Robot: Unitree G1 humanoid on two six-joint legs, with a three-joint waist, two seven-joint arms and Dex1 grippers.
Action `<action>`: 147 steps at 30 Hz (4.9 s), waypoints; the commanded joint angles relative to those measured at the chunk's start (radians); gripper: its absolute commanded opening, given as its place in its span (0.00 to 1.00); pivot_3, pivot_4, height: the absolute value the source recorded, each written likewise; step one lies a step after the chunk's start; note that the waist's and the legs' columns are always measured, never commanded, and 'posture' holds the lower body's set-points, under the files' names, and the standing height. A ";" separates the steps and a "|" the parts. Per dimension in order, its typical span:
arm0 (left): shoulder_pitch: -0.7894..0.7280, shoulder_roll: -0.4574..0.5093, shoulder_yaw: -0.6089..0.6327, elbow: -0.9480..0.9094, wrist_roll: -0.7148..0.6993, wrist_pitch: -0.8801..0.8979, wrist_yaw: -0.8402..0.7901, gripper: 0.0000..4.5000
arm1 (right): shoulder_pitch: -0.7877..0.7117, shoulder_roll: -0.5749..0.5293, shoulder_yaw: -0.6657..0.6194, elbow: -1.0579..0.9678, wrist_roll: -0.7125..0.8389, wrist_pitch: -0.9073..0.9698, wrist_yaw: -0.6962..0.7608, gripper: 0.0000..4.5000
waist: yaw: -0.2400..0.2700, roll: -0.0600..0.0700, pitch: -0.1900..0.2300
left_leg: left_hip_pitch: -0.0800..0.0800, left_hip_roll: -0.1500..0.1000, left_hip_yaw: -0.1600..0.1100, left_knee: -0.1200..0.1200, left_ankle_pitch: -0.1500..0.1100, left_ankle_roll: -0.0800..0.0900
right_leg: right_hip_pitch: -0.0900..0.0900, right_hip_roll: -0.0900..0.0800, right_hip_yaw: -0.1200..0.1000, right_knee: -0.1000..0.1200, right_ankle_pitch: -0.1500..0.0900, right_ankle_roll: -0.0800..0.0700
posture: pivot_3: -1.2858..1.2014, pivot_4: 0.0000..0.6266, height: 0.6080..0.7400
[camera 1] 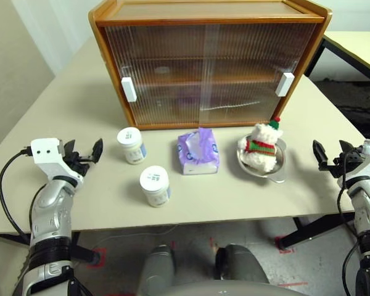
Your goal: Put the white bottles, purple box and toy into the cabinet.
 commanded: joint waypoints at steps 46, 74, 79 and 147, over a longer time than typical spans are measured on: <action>-0.302 0.184 -0.097 -0.199 -0.180 0.386 -0.281 0.99 | -0.051 -0.157 0.386 -0.963 0.302 0.641 0.467 1.00 | 0.035 -0.010 0.011 | -0.007 0.000 -0.005 -0.001 -0.002 0.000 | -0.003 0.001 -0.007 -0.001 -0.003 0.004 | 0.54 0.00 1.00; -0.471 0.044 -0.162 -0.022 -0.108 0.323 -0.215 0.00 | -0.024 -0.122 0.364 -1.033 0.307 0.657 0.351 1.00 | 0.023 -0.010 0.010 | -0.007 0.000 -0.007 0.002 -0.001 0.000 | -0.002 0.002 -0.007 0.002 0.001 0.010 | 0.50 0.00 1.00; -0.471 0.043 -0.164 -0.007 -0.105 0.316 -0.221 0.00 | -0.023 -0.111 0.344 -1.044 0.325 0.665 0.321 1.00 | 0.021 -0.010 0.010 | -0.007 0.000 -0.007 0.002 -0.001 0.000 | -0.002 0.002 -0.007 0.002 0.001 0.010 | 0.50 0.00 1.00; -0.559 -0.072 -0.252 0.005 -0.089 0.350 -0.244 0.00 | -0.057 -0.045 0.276 -1.028 0.423 0.673 0.241 1.00 | -0.024 -0.010 0.010 | -0.015 -0.001 -0.016 0.020 -0.001 0.000 | -0.002 0.000 -0.012 0.011 0.000 0.009 | 0.49 0.00 1.00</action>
